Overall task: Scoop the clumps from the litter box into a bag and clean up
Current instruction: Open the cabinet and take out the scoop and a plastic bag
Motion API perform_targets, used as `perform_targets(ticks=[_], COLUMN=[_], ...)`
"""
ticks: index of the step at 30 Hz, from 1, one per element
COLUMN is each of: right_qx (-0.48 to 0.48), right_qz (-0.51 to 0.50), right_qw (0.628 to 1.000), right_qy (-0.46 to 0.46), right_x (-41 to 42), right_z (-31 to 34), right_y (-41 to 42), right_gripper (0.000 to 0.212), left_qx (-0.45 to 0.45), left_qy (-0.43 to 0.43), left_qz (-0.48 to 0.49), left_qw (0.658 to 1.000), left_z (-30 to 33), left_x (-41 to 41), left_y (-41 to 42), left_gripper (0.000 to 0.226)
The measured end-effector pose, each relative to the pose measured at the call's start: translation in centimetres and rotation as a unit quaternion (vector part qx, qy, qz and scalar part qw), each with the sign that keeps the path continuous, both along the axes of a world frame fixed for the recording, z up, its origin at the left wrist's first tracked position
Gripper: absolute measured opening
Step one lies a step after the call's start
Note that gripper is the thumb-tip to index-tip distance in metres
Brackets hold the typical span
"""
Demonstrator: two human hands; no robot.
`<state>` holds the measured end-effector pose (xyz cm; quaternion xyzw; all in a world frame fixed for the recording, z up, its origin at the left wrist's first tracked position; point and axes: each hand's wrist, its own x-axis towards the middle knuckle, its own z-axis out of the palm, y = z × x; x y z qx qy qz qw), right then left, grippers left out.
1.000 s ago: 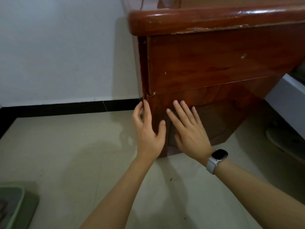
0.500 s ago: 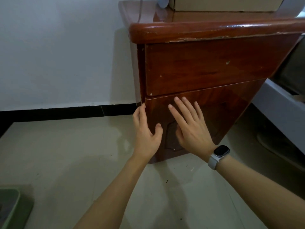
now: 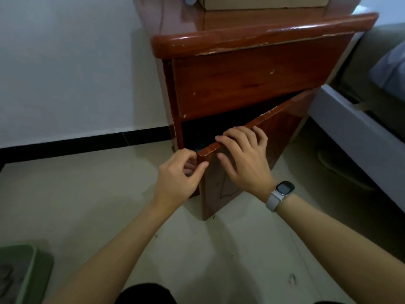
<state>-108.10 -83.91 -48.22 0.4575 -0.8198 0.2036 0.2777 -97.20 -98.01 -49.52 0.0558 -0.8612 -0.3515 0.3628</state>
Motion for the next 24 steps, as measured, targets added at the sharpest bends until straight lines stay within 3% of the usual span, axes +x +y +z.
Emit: perform_targets(ticks=[4, 10, 14, 16, 20, 24], right_qx=[0.035, 0.039, 0.035, 0.051, 0.084, 0.088], right_qz=[0.018, -0.013, -0.025, -0.029, -0.049, -0.072], right_qw=[0.999, 0.991, 0.977, 0.97, 0.96, 0.954], right_qy=[-0.027, -0.125, -0.21, -0.235, -0.262, -0.276], right_x=[1.0, 4.4, 6.3, 6.7, 7.0, 7.6], right_z=[1.5, 2.0, 2.5, 3.2, 3.9, 3.8], right_y=[2.1, 6.0, 8.6, 9.1, 8.9, 9.1], right_gripper=[0.036, 0.034, 0.044, 0.05, 0.064, 0.063], left_qx=[-0.053, -0.162, -0.202, -0.18, -0.055, -0.039], left_qy=[-0.052, -0.032, -0.037, -0.066, -0.218, -0.256], left_qz=[-0.094, -0.157, -0.236, -0.265, -0.309, -0.305], left_qw=[0.993, 0.974, 0.95, 0.945, 0.924, 0.916], left_z=[2.2, 2.1, 2.4, 3.2, 3.7, 3.0], left_x=[0.8, 2.1, 2.0, 0.9, -1.1, -2.6], left_y=[-0.1, 3.5, 4.7, 4.7, 3.7, 2.6], left_gripper=[0.034, 0.022, 0.021, 0.026, 0.065, 0.073])
